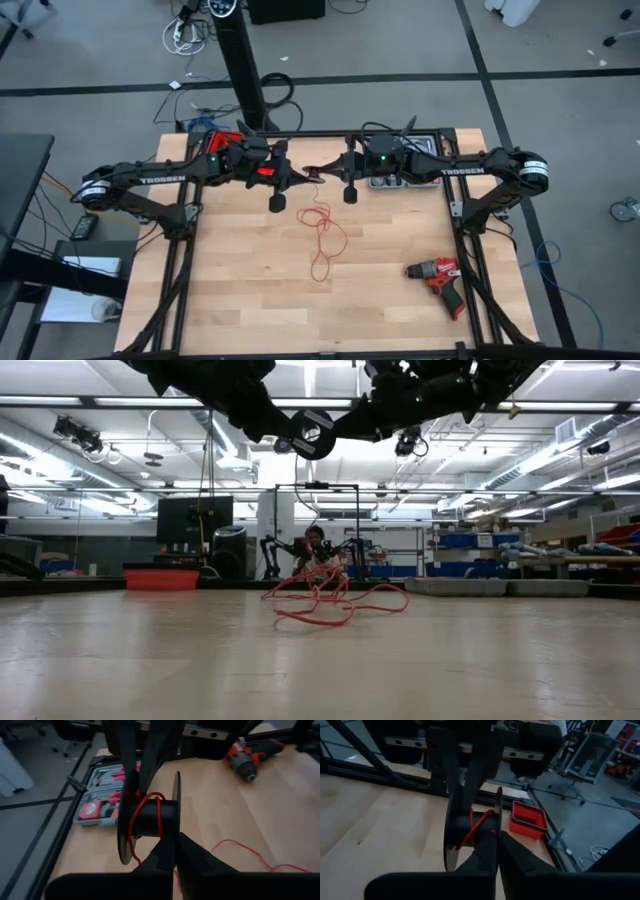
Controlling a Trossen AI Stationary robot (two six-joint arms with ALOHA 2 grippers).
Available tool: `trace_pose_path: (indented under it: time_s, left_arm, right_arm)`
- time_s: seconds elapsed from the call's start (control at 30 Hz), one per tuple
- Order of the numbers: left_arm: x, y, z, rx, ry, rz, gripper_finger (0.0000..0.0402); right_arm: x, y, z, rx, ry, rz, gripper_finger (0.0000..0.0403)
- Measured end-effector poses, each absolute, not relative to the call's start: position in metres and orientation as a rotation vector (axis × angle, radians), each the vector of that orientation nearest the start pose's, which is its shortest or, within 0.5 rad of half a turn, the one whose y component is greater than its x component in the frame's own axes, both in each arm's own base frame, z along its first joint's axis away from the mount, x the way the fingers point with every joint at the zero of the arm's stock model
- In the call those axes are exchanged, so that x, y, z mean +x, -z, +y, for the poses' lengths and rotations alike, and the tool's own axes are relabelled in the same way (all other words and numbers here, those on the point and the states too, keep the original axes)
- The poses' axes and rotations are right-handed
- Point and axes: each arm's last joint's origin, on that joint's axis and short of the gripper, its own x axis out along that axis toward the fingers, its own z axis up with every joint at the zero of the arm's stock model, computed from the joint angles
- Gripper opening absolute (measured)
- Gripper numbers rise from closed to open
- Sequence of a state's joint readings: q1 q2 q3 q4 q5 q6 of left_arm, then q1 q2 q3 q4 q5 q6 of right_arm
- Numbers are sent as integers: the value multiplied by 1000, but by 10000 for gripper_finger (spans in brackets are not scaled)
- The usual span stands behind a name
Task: Coil cords
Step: Coil the red wire onto the black spool
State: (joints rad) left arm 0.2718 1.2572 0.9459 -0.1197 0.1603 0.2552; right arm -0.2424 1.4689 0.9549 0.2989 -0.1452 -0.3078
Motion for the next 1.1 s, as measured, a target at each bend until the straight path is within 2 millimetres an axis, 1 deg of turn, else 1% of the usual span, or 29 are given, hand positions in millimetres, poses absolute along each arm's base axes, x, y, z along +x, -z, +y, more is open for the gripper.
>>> trace_pose_path:
  time_s: [0.1,0.33,0.47,0.57,0.67,0.8,1.0,1.1]
  left_arm:
    - [269,-297,71,164,-91,430,44]
    - [271,-301,72,155,-103,382,125]
    - [267,-303,71,153,-103,391,154]
    - [261,-309,69,155,-108,381,162]
    - [254,-312,68,150,-111,389,162]
    - [251,-309,68,99,-146,435,162]
    - [250,-299,67,69,-139,527,162]
    - [250,-301,67,55,-153,511,162]
  right_arm:
    - [321,-277,-77,-264,70,225,4]
    - [321,-276,-77,-260,64,237,2]
    - [319,-273,-81,-250,68,268,1]
    - [317,-270,-85,-239,76,306,1]
    - [315,-268,-89,-221,80,309,1]
    - [312,-264,-90,-221,77,284,1]
    - [297,-259,-88,-232,89,224,0]
    - [285,-255,-87,-244,92,148,0]
